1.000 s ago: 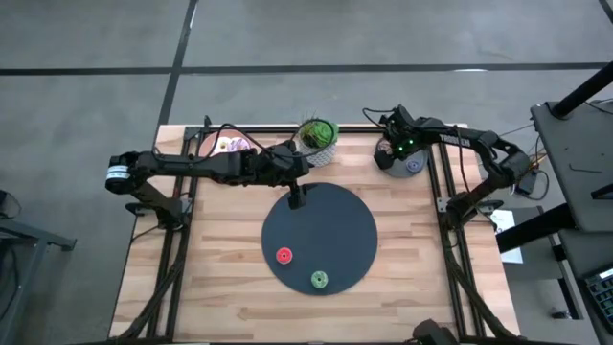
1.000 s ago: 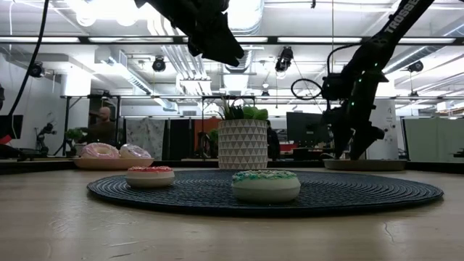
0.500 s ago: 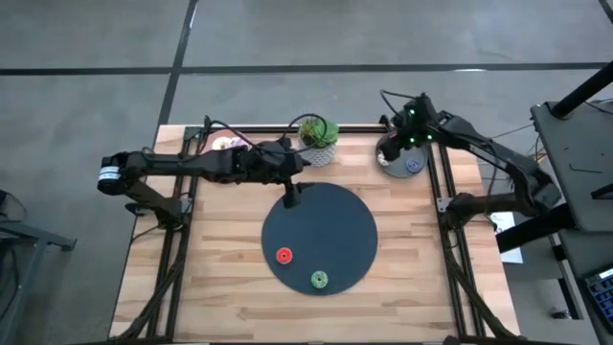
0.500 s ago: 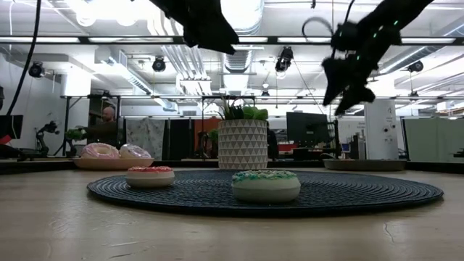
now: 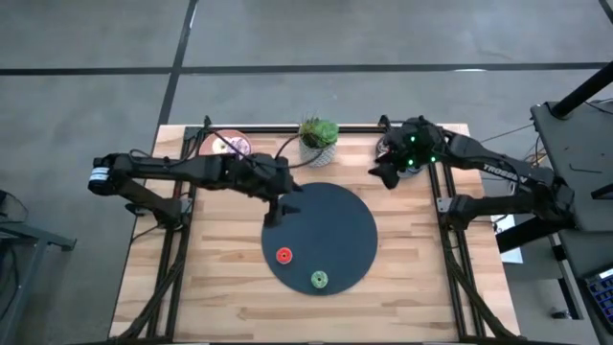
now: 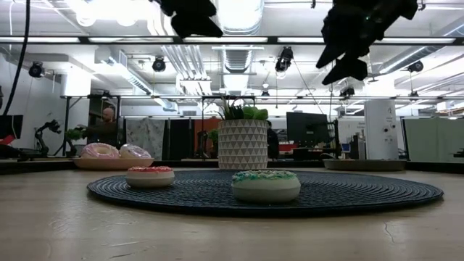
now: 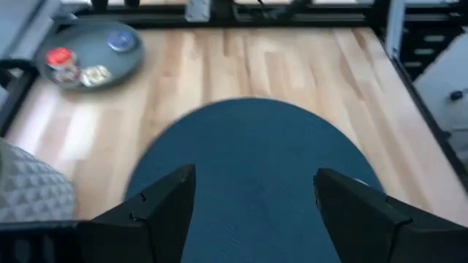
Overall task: Pick & Place donuts
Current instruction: Put the small red donut on the gray plate
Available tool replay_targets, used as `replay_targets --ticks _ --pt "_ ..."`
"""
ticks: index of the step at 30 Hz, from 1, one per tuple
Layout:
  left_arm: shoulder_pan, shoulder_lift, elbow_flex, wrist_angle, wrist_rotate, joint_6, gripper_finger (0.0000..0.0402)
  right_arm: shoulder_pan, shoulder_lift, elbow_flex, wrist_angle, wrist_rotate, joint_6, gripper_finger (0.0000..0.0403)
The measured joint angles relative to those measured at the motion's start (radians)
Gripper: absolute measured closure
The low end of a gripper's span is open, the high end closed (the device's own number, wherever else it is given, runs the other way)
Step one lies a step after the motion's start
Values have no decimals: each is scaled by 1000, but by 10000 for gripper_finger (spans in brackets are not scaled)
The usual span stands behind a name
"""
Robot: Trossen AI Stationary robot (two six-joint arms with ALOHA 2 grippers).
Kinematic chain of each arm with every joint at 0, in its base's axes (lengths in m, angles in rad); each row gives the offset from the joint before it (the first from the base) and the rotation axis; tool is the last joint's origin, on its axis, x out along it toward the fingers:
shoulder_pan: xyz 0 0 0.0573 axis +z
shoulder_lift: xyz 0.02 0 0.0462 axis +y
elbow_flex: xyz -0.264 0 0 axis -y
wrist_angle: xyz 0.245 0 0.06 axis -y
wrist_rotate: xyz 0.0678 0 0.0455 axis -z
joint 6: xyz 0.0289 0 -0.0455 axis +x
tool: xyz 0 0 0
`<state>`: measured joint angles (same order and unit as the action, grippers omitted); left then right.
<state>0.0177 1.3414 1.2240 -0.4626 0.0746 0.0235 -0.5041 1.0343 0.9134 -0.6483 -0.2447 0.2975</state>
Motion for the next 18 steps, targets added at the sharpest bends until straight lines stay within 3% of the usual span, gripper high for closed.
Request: replay_targets --ticks 9,18 --pt "-117 -1 0 -27 18 -57 152 210 8 0 33 0 96 143" --pt "-228 -1 0 -117 17 -82 152 346 8 0 83 2 188 150"
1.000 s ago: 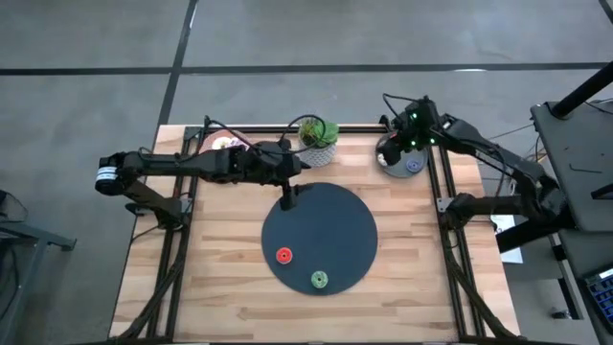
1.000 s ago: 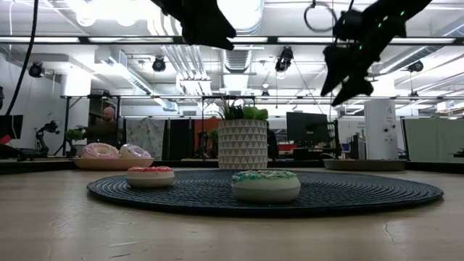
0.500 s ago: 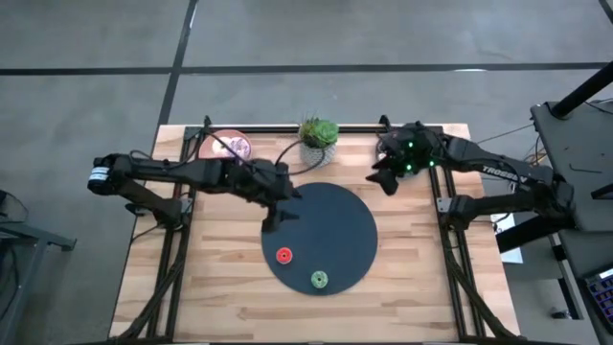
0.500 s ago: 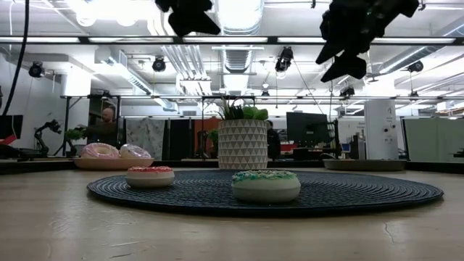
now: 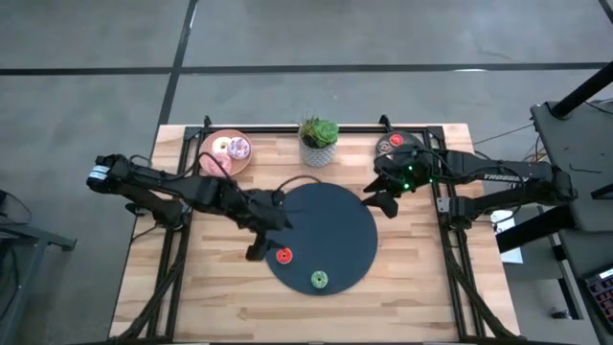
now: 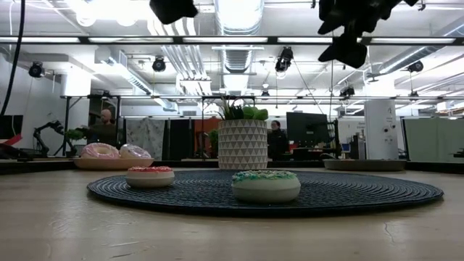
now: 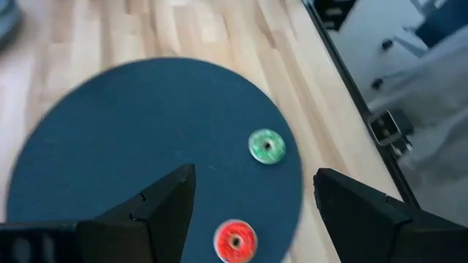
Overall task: Pick & Place donuts
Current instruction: Put the small red donut on the gray plate
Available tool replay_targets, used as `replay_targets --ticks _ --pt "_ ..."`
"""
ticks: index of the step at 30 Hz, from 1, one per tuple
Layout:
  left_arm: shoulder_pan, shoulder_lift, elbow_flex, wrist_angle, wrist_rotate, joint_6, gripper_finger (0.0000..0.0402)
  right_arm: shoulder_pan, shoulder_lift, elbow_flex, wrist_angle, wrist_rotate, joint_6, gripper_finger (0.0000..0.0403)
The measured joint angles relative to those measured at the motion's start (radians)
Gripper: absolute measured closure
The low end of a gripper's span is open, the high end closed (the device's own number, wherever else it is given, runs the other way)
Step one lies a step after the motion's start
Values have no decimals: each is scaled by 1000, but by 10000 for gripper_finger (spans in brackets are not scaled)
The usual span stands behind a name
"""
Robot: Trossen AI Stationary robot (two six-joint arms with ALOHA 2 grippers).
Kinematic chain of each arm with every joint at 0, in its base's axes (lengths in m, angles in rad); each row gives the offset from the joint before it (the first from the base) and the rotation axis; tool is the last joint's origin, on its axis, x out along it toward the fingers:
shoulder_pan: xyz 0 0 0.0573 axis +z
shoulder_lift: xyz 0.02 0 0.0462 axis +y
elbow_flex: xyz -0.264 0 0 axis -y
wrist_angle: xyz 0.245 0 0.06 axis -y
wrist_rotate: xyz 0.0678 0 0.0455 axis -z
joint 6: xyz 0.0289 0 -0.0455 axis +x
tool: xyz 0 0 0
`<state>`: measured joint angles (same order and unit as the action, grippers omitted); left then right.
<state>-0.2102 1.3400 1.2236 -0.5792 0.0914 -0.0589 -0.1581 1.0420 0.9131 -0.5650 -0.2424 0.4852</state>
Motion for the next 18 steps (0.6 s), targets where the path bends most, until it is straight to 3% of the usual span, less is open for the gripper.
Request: replay_targets --ticks 18 --pt "-77 110 -1 -93 -4 24 152 198 1 0 107 6 81 158"
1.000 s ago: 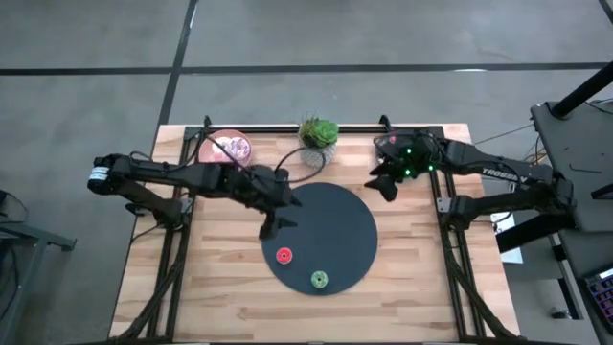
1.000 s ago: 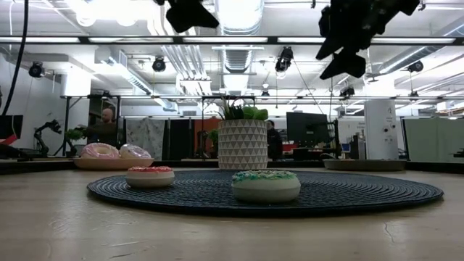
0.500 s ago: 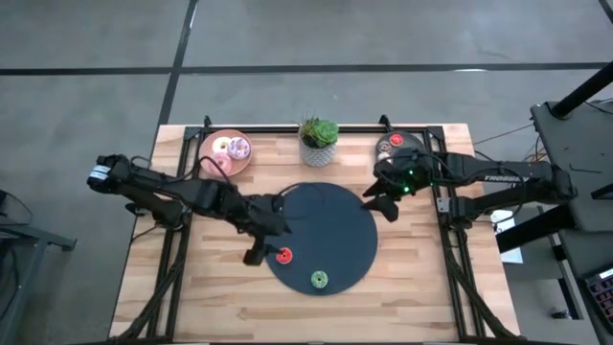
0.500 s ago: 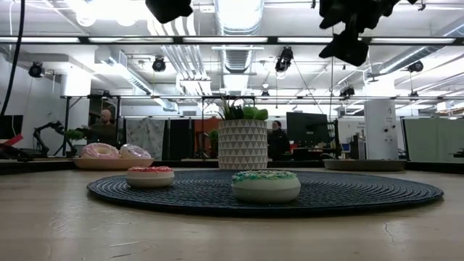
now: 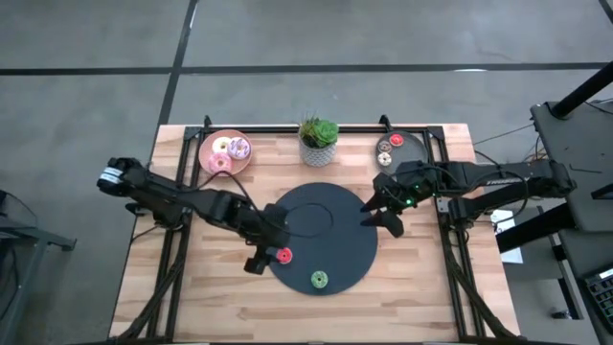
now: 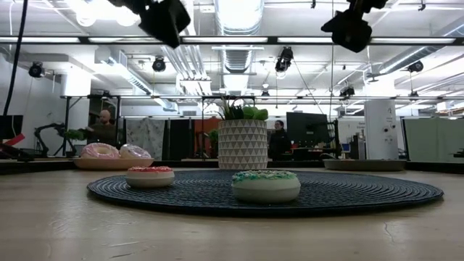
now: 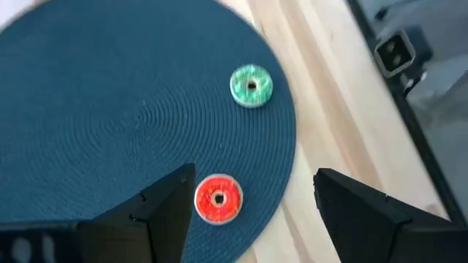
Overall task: Pick & Place donuts
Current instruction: Put the small red donut on the gray plate
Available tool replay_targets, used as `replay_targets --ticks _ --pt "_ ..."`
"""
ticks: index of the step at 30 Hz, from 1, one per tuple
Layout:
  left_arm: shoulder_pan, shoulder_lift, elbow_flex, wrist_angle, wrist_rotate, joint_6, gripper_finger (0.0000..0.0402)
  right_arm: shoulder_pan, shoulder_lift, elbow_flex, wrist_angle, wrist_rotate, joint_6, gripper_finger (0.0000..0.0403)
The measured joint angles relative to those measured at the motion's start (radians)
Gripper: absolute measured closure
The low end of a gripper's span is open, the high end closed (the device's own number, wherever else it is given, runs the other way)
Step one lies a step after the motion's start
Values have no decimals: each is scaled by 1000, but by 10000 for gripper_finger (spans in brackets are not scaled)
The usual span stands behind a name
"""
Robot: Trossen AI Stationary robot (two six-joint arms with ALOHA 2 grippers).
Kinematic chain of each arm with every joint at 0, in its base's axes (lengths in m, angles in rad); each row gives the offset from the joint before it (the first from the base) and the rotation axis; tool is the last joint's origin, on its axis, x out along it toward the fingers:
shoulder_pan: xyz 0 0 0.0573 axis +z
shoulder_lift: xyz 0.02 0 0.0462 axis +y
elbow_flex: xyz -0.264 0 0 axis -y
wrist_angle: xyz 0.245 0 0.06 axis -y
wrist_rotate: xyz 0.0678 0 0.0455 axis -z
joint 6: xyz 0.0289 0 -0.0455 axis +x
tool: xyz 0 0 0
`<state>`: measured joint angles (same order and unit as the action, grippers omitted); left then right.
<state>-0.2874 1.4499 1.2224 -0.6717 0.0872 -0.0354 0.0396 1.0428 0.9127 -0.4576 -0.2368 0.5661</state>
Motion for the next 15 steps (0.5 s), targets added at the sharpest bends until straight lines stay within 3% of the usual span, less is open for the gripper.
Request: replay_targets --ticks 15 --pt "-16 171 0 -28 1 67 152 4 0 0 -1 3 1 162"
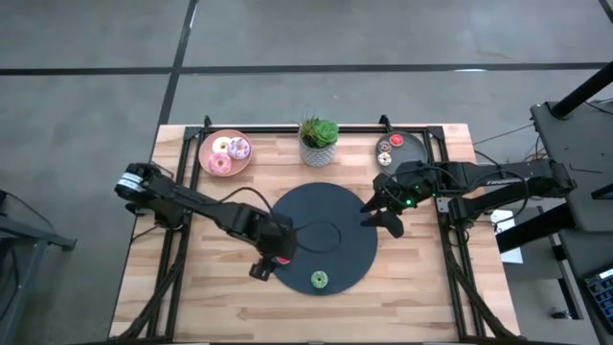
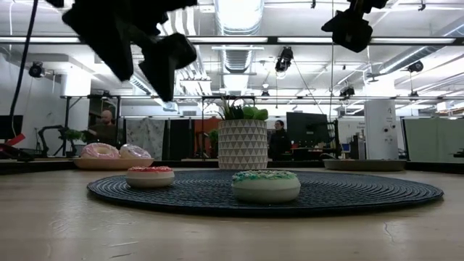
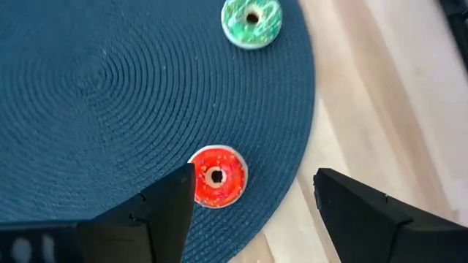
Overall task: Pick & Place donuts
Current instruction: Put the small red donut on the gray plate
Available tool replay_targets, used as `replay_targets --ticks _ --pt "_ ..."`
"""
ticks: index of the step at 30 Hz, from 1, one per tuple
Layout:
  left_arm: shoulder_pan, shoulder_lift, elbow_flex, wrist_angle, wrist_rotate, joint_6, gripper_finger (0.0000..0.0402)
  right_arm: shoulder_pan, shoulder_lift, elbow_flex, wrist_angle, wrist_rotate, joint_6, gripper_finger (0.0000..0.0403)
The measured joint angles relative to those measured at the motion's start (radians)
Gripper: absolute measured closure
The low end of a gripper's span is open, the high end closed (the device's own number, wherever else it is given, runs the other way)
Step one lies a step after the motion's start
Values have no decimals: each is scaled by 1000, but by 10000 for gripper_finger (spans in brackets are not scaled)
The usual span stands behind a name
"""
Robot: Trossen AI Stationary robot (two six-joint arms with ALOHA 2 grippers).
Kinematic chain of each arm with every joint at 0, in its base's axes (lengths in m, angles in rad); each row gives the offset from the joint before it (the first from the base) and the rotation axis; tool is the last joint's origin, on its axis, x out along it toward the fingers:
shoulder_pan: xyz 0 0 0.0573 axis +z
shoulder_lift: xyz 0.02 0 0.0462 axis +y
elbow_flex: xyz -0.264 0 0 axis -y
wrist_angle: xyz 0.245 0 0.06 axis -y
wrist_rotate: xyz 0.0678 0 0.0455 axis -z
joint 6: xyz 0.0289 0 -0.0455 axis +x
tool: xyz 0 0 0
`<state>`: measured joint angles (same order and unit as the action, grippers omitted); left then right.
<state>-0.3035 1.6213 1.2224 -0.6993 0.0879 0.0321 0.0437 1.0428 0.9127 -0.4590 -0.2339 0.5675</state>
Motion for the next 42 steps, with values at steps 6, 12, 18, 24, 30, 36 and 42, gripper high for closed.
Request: replay_targets --ticks 6,12,18,24,30,36,42 --pt "0 64 0 -26 -28 0 152 0 0 0 -1 -3 -39 158" --pt "-2 124 0 -27 -83 -1 152 0 1 0 -4 -3 -80 164" --pt "-1 163 0 -26 -85 -1 152 0 1 0 -7 -3 -81 162" --pt "2 177 0 -15 -86 -6 151 0 1 -3 -7 -3 -81 163" --pt "6 177 0 1 -129 -7 151 0 1 -13 -7 -2 -75 164" --pt "9 177 0 13 -131 -8 151 0 1 -26 -6 -2 -72 165" --pt "8 177 0 22 -130 -15 151 0 1 -32 -6 -2 -70 166"
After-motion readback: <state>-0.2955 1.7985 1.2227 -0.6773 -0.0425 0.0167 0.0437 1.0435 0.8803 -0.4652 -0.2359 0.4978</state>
